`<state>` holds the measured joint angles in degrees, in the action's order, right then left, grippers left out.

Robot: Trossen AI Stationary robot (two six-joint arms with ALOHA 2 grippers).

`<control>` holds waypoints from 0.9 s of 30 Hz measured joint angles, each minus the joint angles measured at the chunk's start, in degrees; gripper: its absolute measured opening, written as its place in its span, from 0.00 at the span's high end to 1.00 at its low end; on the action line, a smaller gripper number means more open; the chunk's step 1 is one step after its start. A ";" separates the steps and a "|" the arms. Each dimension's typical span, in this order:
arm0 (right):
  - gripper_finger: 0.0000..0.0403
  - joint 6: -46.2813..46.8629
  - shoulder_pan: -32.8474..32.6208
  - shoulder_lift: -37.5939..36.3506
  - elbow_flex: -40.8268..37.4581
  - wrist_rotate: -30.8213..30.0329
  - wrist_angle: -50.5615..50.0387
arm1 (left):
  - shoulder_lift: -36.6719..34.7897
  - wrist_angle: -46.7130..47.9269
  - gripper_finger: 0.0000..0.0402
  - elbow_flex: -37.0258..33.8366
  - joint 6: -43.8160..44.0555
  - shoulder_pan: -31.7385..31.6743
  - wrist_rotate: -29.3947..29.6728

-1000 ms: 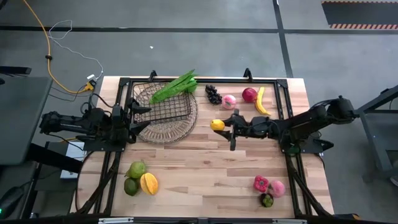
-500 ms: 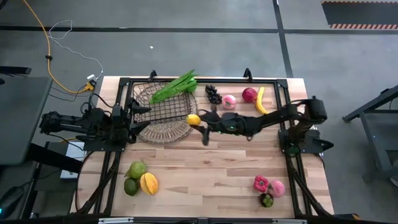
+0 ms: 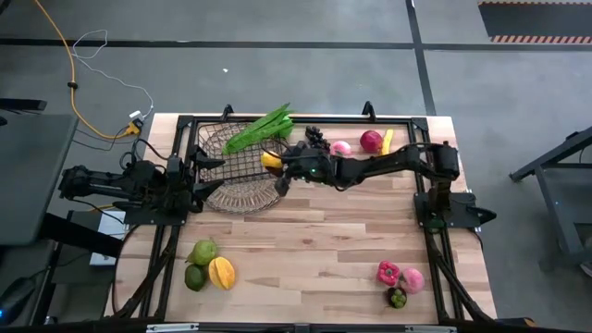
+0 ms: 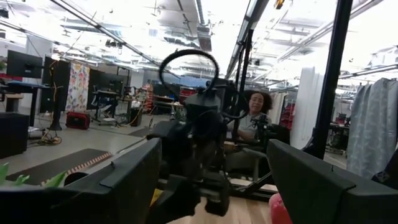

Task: Build produce basket
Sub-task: Put the yellow lemon into the wire basket

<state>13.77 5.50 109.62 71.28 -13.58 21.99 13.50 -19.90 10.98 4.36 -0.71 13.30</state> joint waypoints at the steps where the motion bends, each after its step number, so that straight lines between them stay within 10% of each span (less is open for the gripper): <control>1: 0.61 0.56 0.22 0.41 0.05 -0.02 0.02 | 0.00 0.02 0.30 0.00 0.00 0.00 0.00; 27: 0.56 6.73 4.12 6.43 0.06 1.58 9.88 | 0.00 -0.02 0.30 0.00 -0.07 0.00 0.85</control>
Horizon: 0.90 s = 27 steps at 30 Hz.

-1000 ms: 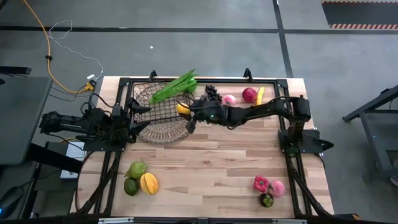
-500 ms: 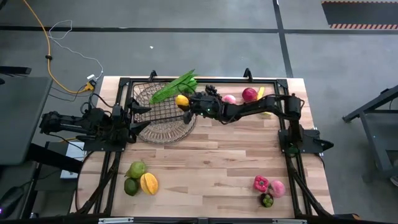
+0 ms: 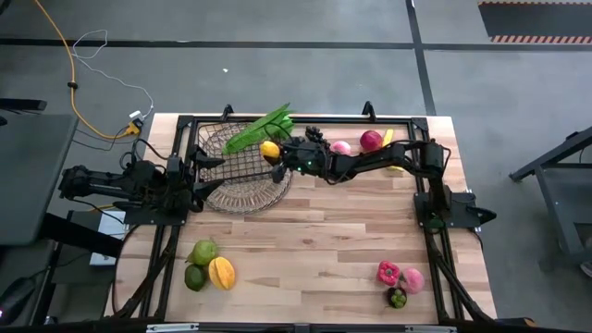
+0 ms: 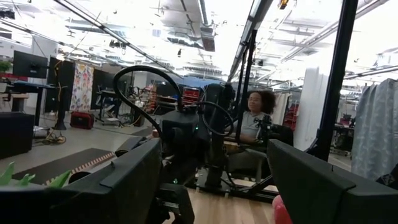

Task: Build produce basket
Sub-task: Put the yellow lemon into the wire basket, then put the yellow banana into the wire basket

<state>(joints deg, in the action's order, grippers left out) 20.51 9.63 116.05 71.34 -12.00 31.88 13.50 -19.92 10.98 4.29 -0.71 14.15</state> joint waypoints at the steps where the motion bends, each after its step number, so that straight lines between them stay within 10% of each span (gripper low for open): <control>1: 0.55 -0.32 0.00 0.00 -0.01 0.75 -0.01 | 0.00 0.00 0.30 0.00 0.00 -0.02 0.00; 20: 0.38 -8.83 0.03 -2.79 -0.04 -0.22 -5.37 | 0.00 0.02 0.30 0.00 -0.48 0.00 0.10; 27: 0.37 -18.45 -2.87 -15.07 -5.63 -12.44 -18.41 | 0.00 0.45 0.30 0.00 -0.46 -0.02 0.20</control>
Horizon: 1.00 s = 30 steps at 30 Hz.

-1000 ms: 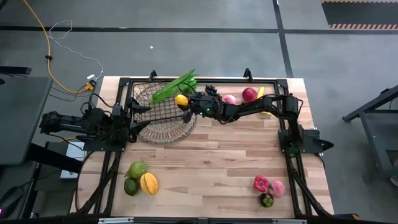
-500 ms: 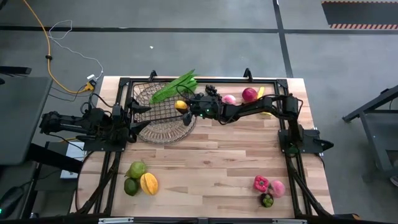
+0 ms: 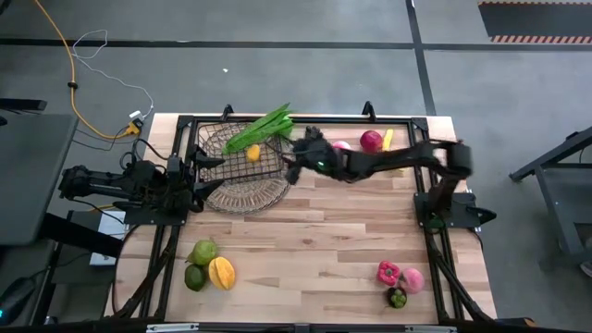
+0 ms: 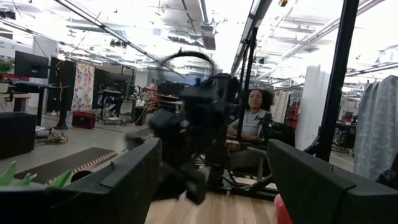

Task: Build produce basket
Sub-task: Put the yellow banana into the wire basket

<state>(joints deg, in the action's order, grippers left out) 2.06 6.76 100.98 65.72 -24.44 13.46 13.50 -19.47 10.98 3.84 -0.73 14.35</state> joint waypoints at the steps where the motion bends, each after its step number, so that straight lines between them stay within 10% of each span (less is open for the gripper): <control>1: 0.37 -0.56 -0.58 -2.63 -2.98 -0.90 -0.17 | 0.00 -0.02 0.30 0.00 0.00 0.00 0.02; 14: 0.37 10.90 -8.77 -39.64 -42.98 3.91 15.38 | 0.00 -0.03 0.30 0.02 0.00 0.00 -0.19; 26: 0.37 11.39 -11.27 -43.92 -46.85 -3.33 17.48 | 2.42 -1.56 0.30 0.02 2.29 0.00 -0.18; 30: 0.37 22.58 -10.38 -44.09 -44.16 -17.87 7.98 | 6.69 -5.48 0.30 0.04 3.47 0.00 -0.22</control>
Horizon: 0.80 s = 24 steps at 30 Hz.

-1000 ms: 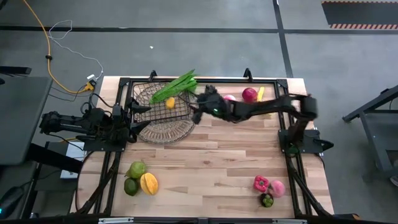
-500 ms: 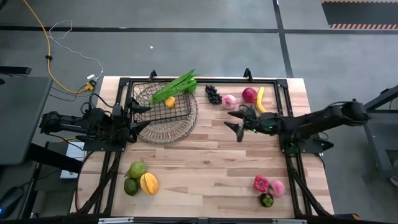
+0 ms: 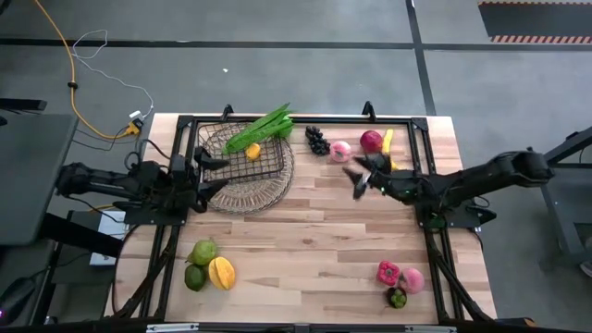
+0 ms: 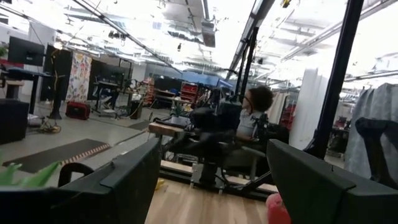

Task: Build produce basket
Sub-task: Put the yellow banana into the wire basket

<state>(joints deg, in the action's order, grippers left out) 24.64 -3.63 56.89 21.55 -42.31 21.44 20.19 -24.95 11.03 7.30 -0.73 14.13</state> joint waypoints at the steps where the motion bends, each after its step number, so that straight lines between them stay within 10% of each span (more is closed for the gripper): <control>1: 0.37 3.16 0.80 0.00 1.42 -2.89 -5.98 | 1.36 -0.82 0.30 0.00 0.01 0.00 0.01; 10: 0.37 28.75 16.45 7.61 13.72 2.51 -54.28 | 8.76 -2.73 0.30 2.08 -1.35 0.00 0.00; 24: 0.37 21.77 34.18 21.13 14.35 11.46 -58.57 | 9.29 -2.62 0.30 2.51 -1.48 0.01 -0.02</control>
<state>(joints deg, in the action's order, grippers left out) 46.42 30.55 78.02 35.90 -30.85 -37.13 29.47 -27.56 13.54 5.82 -0.72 14.11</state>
